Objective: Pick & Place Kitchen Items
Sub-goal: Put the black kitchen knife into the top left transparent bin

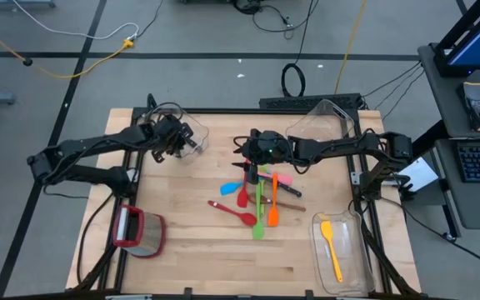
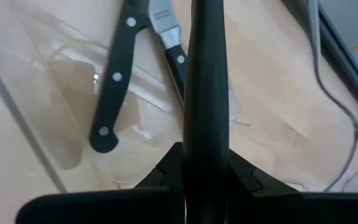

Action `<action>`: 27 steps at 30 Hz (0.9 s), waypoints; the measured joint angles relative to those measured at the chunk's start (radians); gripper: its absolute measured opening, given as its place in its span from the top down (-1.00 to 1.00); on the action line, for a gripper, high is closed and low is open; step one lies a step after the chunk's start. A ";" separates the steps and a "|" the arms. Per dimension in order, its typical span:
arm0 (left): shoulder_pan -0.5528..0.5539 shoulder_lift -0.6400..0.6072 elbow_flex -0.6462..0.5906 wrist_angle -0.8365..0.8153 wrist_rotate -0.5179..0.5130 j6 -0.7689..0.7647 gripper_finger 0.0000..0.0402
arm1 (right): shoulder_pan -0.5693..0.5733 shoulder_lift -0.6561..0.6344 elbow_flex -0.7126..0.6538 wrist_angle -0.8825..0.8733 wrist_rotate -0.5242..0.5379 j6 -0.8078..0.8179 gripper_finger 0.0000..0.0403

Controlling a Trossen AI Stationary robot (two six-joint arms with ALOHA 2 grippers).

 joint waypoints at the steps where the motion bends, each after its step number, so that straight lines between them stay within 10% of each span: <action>1: 0.004 0.000 0.000 -0.001 0.004 0.007 0.77 | 0.000 0.000 0.000 0.000 0.000 0.006 0.05; 27: 0.070 0.103 0.001 -0.011 0.020 0.142 0.77 | 0.002 0.000 0.000 0.003 0.000 0.033 0.07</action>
